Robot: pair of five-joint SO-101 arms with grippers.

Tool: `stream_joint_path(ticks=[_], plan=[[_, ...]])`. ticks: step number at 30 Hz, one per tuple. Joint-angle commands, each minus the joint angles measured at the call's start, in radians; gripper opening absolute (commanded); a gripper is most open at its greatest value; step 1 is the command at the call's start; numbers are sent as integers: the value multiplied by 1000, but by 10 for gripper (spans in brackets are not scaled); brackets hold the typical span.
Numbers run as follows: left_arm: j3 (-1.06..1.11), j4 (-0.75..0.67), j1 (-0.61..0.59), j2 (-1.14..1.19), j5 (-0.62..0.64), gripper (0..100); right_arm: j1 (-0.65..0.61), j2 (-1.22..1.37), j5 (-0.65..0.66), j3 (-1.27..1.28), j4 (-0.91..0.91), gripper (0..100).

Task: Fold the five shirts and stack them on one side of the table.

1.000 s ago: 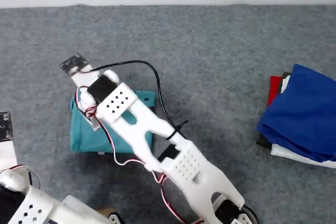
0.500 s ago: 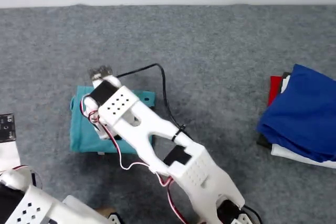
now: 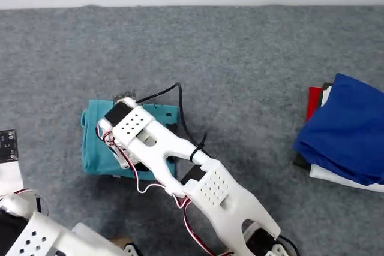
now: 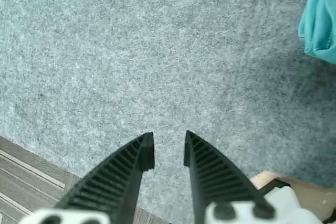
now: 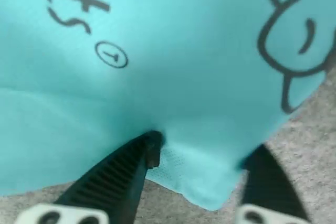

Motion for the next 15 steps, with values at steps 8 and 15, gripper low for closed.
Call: stream_joint_path(ticks=[8,15], plan=[[-12,-15,6,-9,-5,103,159,-1,52,8,42,9],[-15,-20,6,-9,-8,103,242,-240,232,69,44,9]])
